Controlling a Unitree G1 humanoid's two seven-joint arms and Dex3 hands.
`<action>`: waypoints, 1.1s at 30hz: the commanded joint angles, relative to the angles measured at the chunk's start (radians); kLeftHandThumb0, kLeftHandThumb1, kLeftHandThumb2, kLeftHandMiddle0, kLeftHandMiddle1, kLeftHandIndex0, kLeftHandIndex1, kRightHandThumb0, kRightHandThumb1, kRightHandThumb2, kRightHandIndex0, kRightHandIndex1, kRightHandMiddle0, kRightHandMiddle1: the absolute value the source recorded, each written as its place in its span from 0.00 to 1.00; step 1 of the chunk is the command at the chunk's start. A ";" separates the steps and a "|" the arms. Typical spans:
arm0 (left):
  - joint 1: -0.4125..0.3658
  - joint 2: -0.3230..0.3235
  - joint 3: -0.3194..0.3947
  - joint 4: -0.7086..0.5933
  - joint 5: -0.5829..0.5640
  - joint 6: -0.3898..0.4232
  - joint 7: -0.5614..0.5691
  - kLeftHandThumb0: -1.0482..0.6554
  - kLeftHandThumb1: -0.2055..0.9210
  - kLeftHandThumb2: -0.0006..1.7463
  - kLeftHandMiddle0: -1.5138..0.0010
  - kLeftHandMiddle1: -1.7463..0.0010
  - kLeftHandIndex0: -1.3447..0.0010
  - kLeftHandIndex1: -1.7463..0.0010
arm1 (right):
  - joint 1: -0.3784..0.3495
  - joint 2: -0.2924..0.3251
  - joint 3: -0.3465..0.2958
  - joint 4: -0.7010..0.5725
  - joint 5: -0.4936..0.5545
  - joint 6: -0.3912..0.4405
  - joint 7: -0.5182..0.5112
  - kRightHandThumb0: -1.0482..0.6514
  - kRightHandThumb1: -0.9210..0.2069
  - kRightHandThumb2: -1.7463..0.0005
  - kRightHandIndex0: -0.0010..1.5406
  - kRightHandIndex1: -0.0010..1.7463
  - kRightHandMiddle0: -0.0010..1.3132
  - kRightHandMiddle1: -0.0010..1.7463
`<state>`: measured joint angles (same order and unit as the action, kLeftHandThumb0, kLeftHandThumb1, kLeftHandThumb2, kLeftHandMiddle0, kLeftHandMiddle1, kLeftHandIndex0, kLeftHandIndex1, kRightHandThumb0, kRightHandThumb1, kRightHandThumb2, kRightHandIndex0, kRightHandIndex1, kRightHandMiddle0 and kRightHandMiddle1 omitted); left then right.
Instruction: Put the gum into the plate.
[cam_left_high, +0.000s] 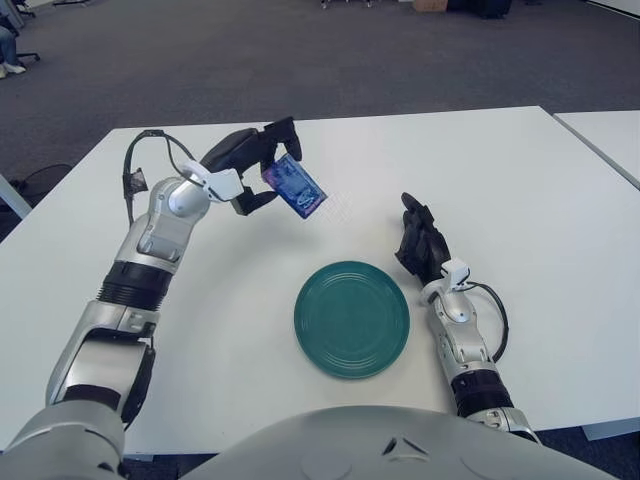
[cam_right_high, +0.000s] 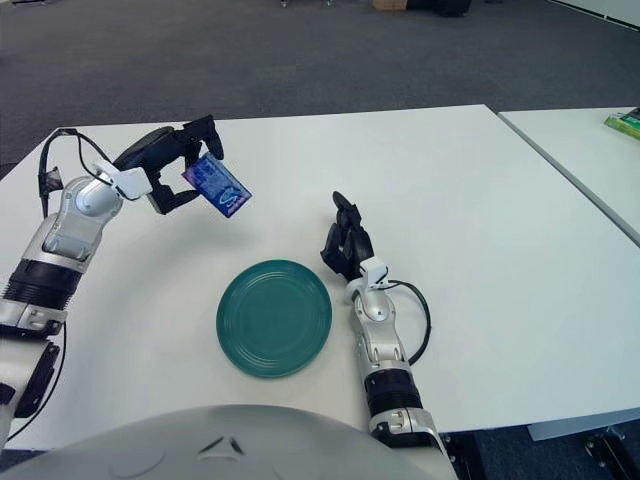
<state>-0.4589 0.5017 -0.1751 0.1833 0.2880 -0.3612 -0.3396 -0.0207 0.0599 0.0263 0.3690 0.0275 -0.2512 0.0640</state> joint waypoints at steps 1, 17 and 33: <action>0.029 -0.025 -0.040 -0.019 0.033 0.010 -0.005 0.61 0.08 1.00 0.35 0.10 0.46 0.00 | 0.072 0.001 -0.008 0.075 0.005 0.094 -0.009 0.14 0.00 0.44 0.04 0.01 0.00 0.23; 0.024 -0.046 -0.160 -0.064 0.089 0.009 -0.125 0.61 0.12 0.97 0.38 0.09 0.49 0.00 | 0.082 0.001 -0.007 0.070 0.005 0.094 -0.006 0.12 0.00 0.45 0.07 0.01 0.00 0.28; -0.001 -0.080 -0.289 -0.073 0.157 -0.024 -0.225 0.61 0.25 0.89 0.46 0.08 0.56 0.00 | 0.089 0.012 -0.013 0.056 0.058 0.091 0.043 0.17 0.00 0.46 0.03 0.00 0.00 0.14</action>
<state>-0.4363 0.4182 -0.4475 0.1177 0.4309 -0.3808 -0.5431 -0.0140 0.0663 0.0228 0.3600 0.0668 -0.2512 0.1013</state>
